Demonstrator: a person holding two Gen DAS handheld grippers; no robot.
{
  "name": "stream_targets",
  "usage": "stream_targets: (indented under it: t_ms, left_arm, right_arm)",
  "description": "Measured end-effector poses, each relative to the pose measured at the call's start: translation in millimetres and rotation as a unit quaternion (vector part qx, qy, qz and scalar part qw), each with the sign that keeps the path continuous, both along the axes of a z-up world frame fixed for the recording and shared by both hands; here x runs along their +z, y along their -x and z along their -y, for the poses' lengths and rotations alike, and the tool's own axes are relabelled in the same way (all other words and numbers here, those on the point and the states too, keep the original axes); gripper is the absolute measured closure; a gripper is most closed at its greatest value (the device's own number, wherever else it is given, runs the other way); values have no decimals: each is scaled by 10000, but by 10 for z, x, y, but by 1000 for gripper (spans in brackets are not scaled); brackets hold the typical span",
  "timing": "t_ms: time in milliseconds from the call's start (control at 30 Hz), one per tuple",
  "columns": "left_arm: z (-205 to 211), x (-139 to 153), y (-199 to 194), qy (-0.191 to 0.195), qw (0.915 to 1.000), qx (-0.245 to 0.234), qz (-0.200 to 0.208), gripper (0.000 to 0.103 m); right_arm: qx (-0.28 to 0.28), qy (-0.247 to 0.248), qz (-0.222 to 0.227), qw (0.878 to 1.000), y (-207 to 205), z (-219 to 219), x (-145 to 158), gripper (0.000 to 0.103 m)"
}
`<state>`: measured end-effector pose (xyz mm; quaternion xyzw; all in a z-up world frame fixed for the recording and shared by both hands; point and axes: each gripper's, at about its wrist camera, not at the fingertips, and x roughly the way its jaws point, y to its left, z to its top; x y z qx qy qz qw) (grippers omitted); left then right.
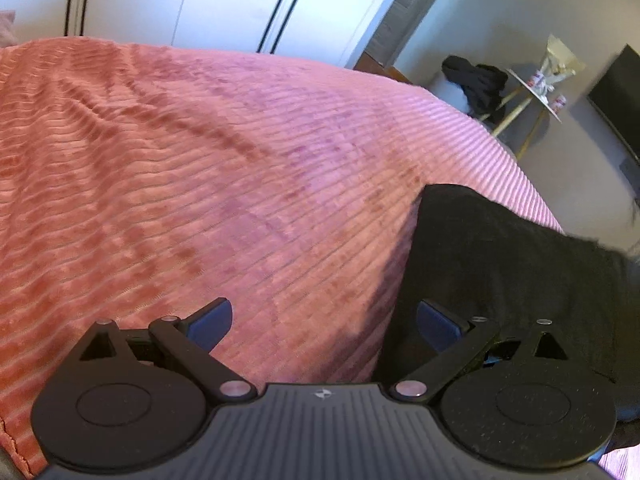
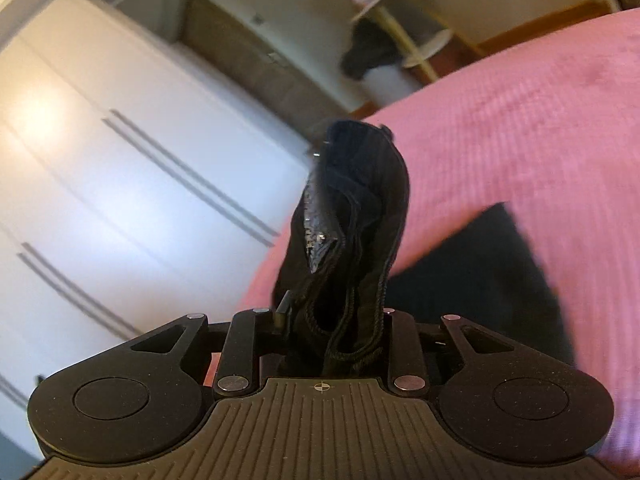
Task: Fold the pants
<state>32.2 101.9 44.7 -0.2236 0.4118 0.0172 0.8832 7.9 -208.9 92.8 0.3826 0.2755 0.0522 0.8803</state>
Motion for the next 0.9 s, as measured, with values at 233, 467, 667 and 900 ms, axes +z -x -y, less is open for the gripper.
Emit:
stream_targets:
  t_ms: [233, 467, 667, 900]
  left_arm:
    - [132, 12, -8, -182, 9992, -345, -33, 4]
    - [270, 163, 91, -337, 9964, -479, 612, 4]
    - [535, 244, 152, -90, 9847, -1322, 1133, 4]
    - [756, -140, -92, -381, 9793, -1909, -553, 4]
  right_arm:
    - [-784, 577, -1397, 9854, 69, 138, -427, 41]
    - [-654, 1129, -627, 9895, 145, -64, -32, 52]
    - [345, 1134, -841, 9894, -102, -474, -240, 74]
    - [195, 950, -1591, 9825, -34, -331, -560, 101]
